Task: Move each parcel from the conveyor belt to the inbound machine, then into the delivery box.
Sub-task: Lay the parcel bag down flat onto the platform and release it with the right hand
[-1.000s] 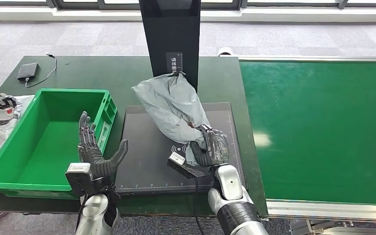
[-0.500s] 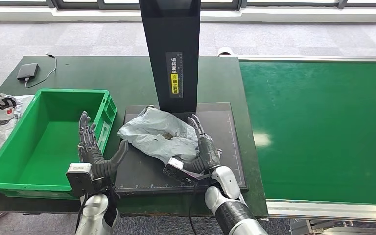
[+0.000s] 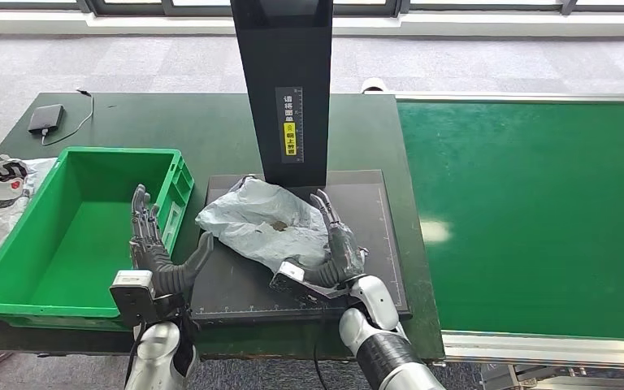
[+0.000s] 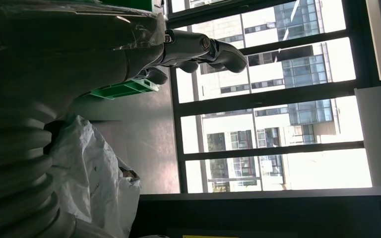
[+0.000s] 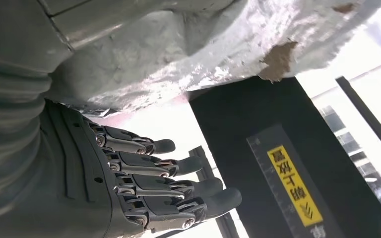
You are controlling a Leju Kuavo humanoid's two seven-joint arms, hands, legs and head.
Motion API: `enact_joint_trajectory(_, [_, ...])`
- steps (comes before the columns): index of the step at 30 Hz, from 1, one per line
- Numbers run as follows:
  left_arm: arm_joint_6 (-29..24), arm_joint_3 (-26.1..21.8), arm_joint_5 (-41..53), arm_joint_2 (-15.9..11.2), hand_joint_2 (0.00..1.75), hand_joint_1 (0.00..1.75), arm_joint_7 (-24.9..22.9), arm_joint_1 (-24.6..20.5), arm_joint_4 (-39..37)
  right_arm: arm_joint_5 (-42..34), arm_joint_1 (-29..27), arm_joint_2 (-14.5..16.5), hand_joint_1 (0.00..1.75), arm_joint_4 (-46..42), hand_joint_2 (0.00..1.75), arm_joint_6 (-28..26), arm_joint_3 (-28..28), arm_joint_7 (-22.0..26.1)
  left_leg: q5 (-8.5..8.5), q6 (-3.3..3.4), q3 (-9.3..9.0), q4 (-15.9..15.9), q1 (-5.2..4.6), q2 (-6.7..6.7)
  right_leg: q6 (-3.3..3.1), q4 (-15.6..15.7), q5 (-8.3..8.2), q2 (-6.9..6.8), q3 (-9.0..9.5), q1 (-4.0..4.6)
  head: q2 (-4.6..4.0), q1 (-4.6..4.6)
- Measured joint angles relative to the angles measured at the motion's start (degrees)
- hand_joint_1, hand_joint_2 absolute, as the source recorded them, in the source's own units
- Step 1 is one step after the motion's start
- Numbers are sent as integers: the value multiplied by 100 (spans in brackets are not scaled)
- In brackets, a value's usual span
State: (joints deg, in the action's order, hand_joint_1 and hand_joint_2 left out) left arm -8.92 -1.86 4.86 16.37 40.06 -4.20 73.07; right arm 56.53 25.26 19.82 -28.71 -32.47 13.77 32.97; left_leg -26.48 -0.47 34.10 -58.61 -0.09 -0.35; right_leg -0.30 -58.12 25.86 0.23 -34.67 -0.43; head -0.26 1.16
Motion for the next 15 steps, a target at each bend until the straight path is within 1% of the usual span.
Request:
enact_joint_trajectory(2, [-2, -4, 38, 0, 175, 0, 0, 1, 0, -428, -3, 0, 0, -33, 0, -154, 25, 248, 0, 0, 0, 0, 0, 0, 0, 0, 0, 0, 0, 0, 1, 0])
enact_joint_trajectory(4, [-24, -8, 92, 0, 175, 0, 0, 1, 0, -853, -19, -1, 0, -157, 0, -379, 36, 480, 0, 0, 0, 0, 0, 0, 0, 0, 0, 0, 0, 0, 1, 0])
enact_joint_trajectory(6, [-60, -8, 131, 0, 175, 0, 0, 1, -1, -1298, -96, -4, 0, -463, 0, -583, 63, 627, 0, 0, -1, -1, 0, 0, 0, 0, 0, 0, -1, 0, 2, 0])
enact_joint_trajectory(8, [-141, -8, 176, 0, 175, 0, 0, 1, -4, -1723, -242, -20, 0, -1004, 87, -709, 148, 680, 0, 0, -1, -1, -1, 2, 0, 0, 0, 1, -3, -1, 2, -1])
enact_joint_trajectory(10, [-330, -4, 345, -1, 175, 0, -17, -6, -26, -1984, -415, -54, 0, -1684, 175, -754, 221, 702, 0, 0, -3, -3, -2, 4, 0, 2, 0, 3, -8, -1, 2, -2])
enact_joint_trajectory(12, [-712, 89, 1021, 4, 175, 0, -193, -83, -197, -2111, -628, -99, 0, -2561, 175, -764, 237, 716, 0, 1, -1, -5, -6, -3, 1, 4, 0, -4, -16, -4, 2, -2])
enact_joint_trajectory(15, [-1362, 525, 2846, 33, 175, 0, -720, -515, -935, -2193, -861, -152, 0, -3855, 175, -774, 279, 732, 1, 3, 4, -6, -9, -19, 4, 5, 2, -20, -9, -7, 1, 2])
